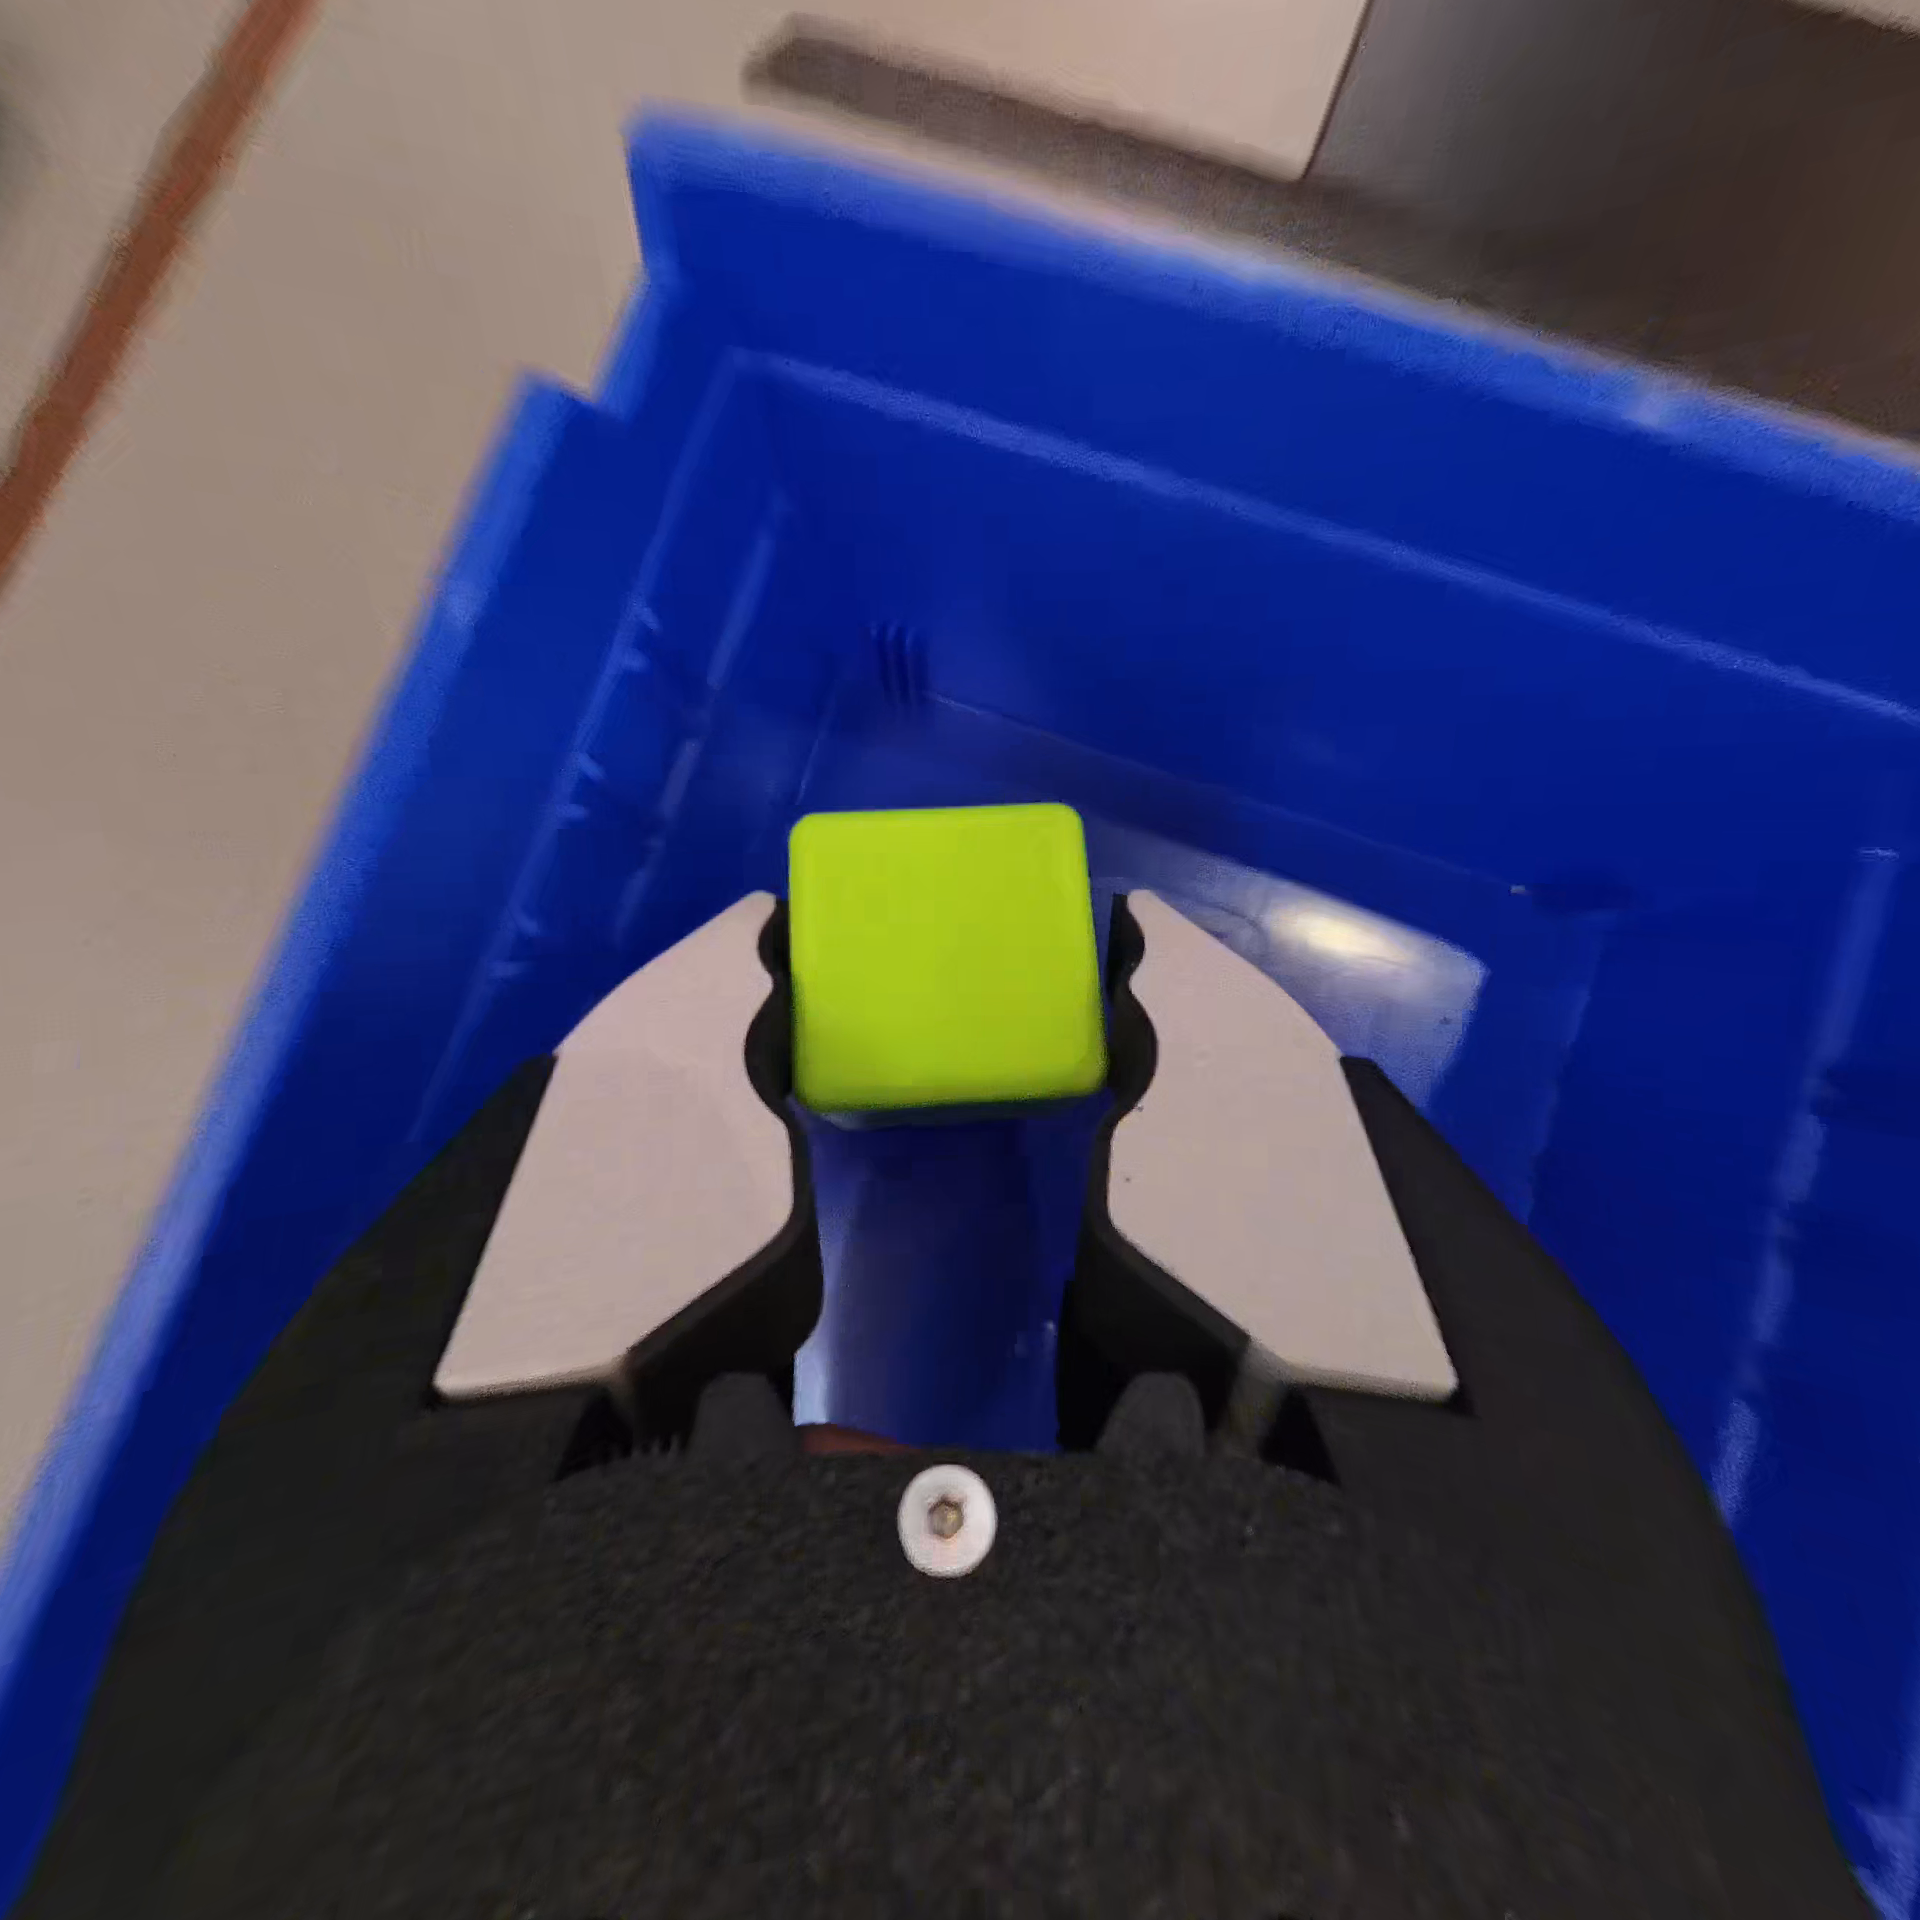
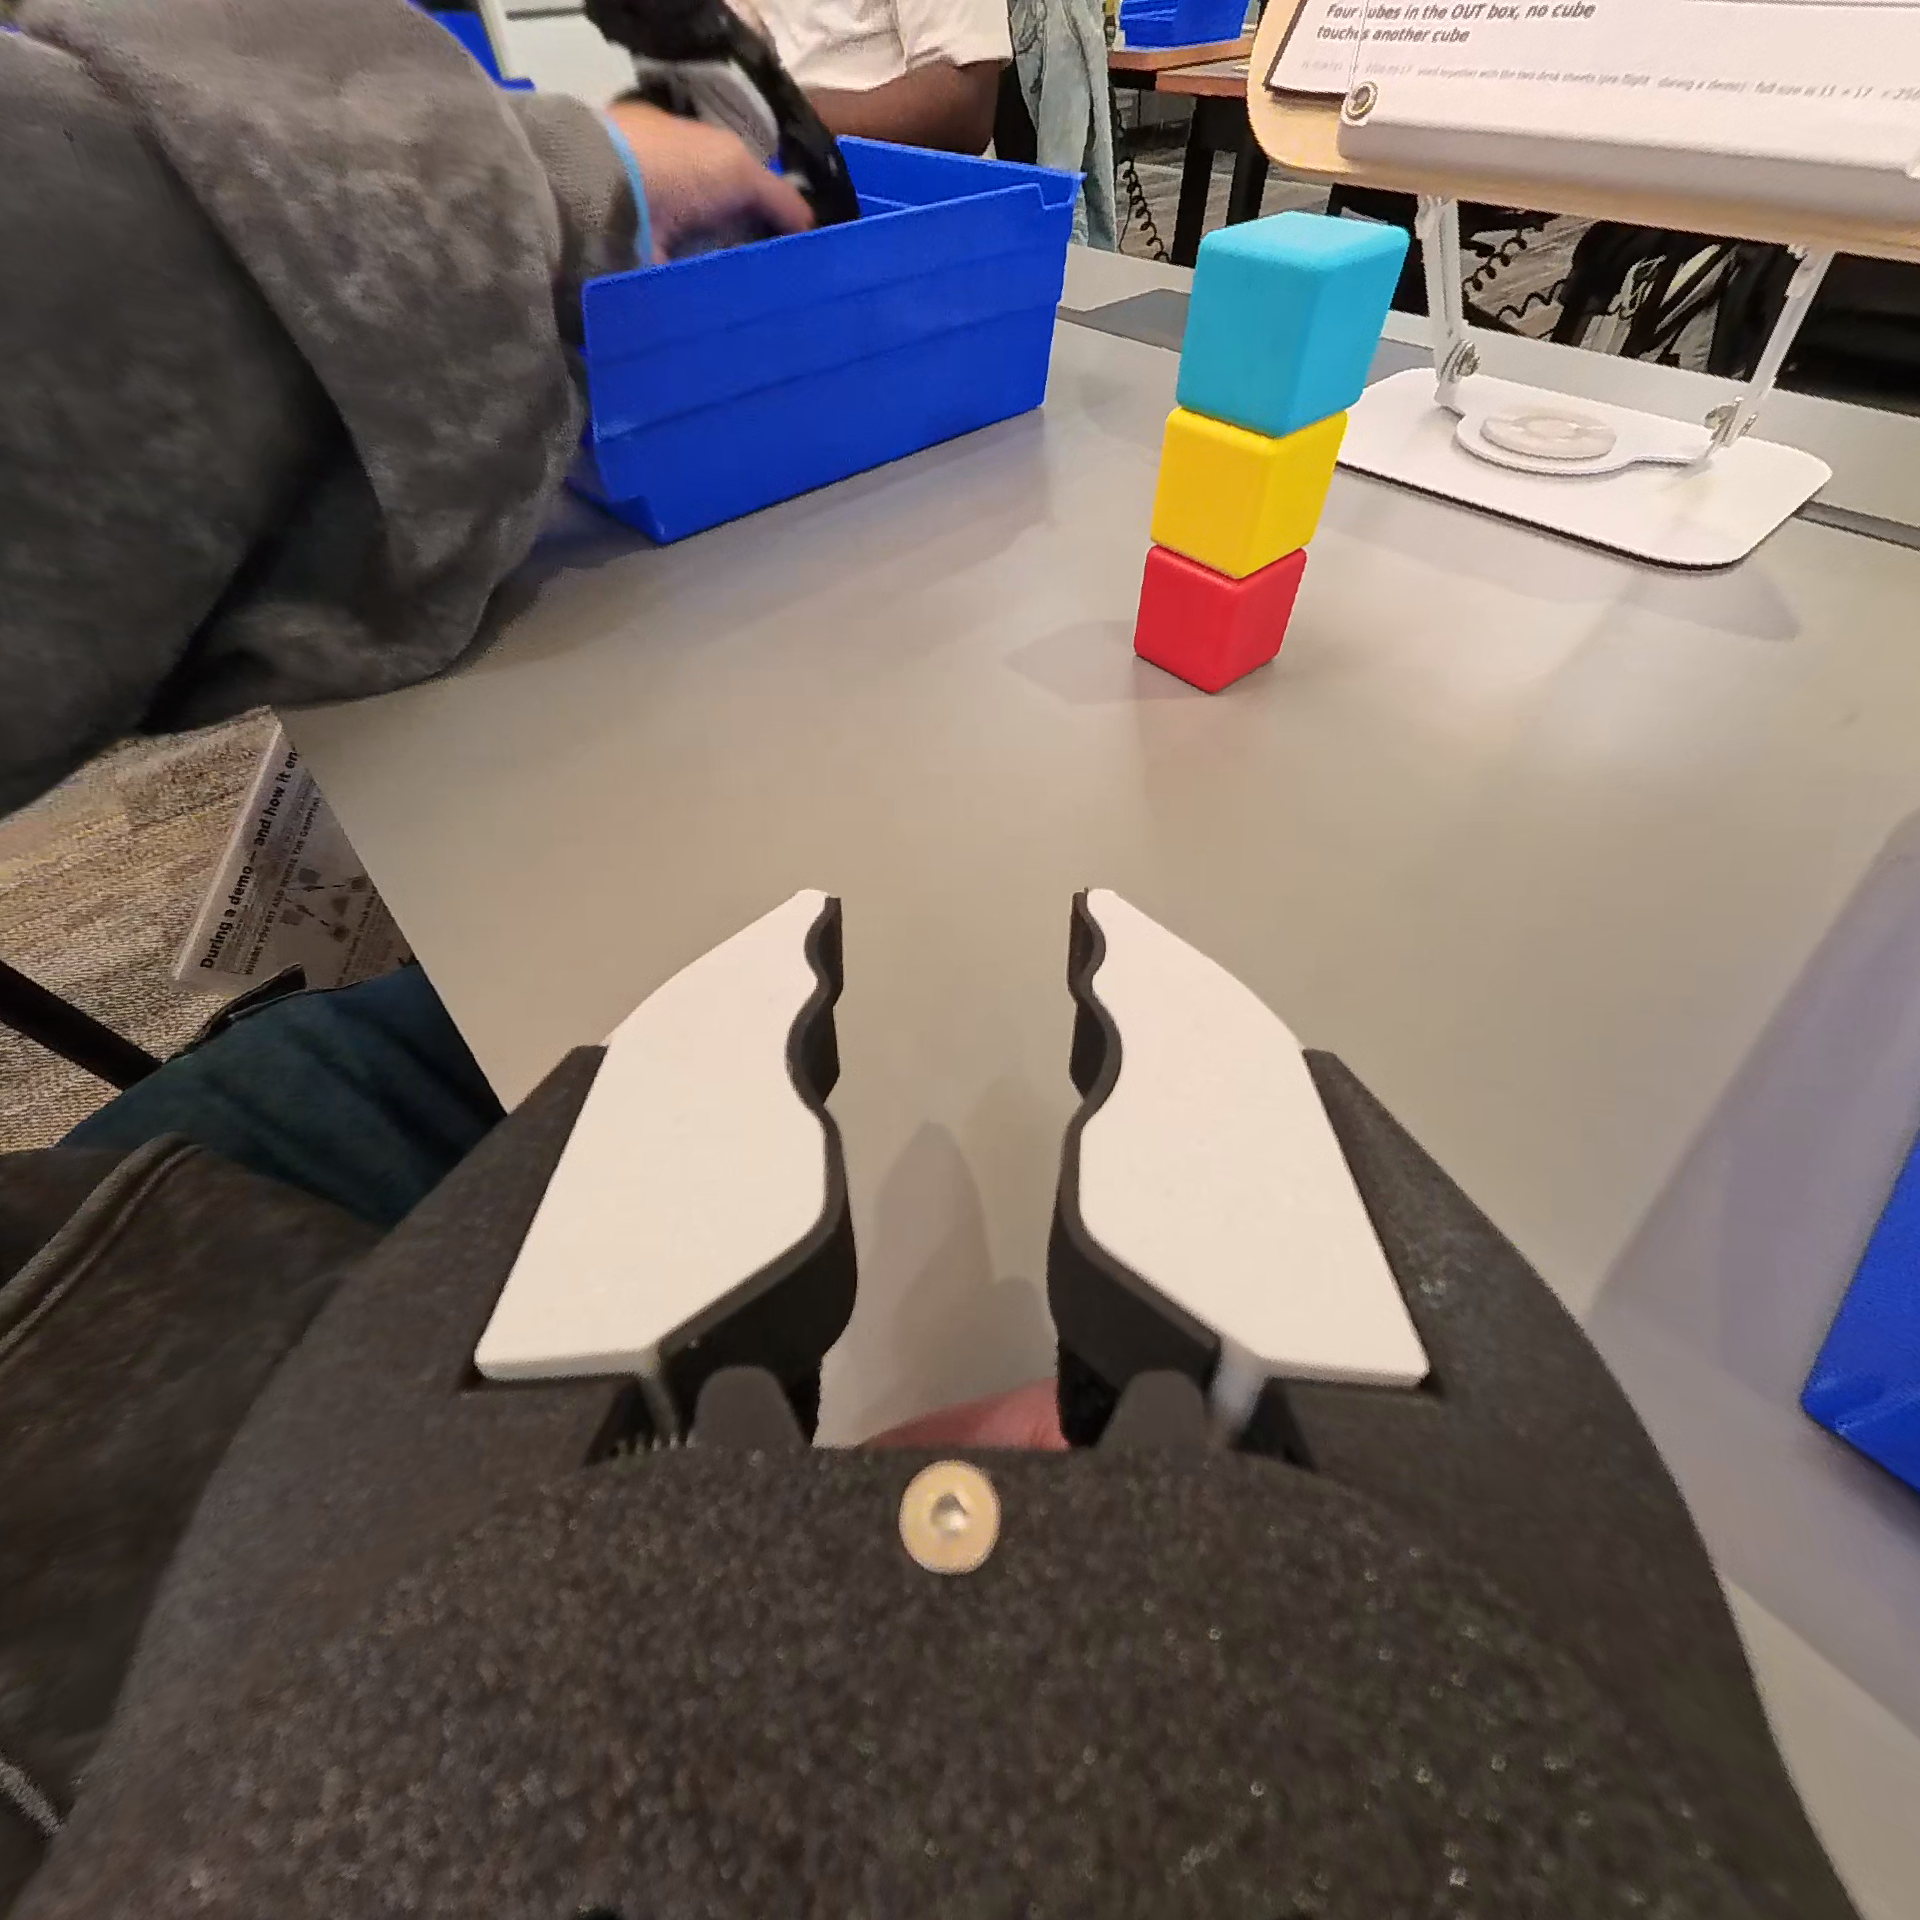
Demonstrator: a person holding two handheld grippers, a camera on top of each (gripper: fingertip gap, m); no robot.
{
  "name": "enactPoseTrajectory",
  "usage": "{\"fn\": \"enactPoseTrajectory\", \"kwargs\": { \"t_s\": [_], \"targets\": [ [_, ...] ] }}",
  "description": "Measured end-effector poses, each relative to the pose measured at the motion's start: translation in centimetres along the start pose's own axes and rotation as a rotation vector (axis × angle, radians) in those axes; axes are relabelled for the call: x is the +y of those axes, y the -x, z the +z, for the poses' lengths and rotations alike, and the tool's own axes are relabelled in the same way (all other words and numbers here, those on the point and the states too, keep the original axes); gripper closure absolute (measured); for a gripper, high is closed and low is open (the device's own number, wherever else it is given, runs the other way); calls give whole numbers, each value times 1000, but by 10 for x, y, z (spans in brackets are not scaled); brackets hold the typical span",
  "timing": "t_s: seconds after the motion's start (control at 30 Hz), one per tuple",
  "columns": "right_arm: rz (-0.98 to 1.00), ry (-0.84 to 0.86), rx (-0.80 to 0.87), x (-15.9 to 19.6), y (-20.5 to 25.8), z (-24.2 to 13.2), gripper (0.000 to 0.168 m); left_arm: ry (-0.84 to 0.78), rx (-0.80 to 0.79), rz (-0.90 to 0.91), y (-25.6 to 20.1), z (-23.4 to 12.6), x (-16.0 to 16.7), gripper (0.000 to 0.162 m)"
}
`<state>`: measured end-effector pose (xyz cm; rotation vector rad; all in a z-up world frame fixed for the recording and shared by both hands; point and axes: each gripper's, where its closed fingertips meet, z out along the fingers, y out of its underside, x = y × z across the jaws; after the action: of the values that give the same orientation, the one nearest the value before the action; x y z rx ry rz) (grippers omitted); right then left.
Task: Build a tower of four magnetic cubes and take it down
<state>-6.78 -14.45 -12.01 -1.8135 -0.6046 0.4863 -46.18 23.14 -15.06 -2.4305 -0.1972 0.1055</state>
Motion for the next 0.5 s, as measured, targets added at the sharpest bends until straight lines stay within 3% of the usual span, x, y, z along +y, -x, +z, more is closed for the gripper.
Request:
{"fn": "enactPoseTrajectory", "kwargs": {
  "t_s": [0.1,0.27,0.37,0.5],
  "targets": [
    [-3,-1,4,0,0,0,127,-135,107,89,-15,-43,-29,105],
    [-7,-15,18,-2,-1,-2,127,-396,381,347,-74,-146,-76,105],
    [-13,-22,24,-4,-1,-3,127,-451,599,596,-128,-206,-70,105],
    [-27,-25,30,-4,-1,-3,126,-480,793,903,-189,-263,-38,105]
  ]
}}
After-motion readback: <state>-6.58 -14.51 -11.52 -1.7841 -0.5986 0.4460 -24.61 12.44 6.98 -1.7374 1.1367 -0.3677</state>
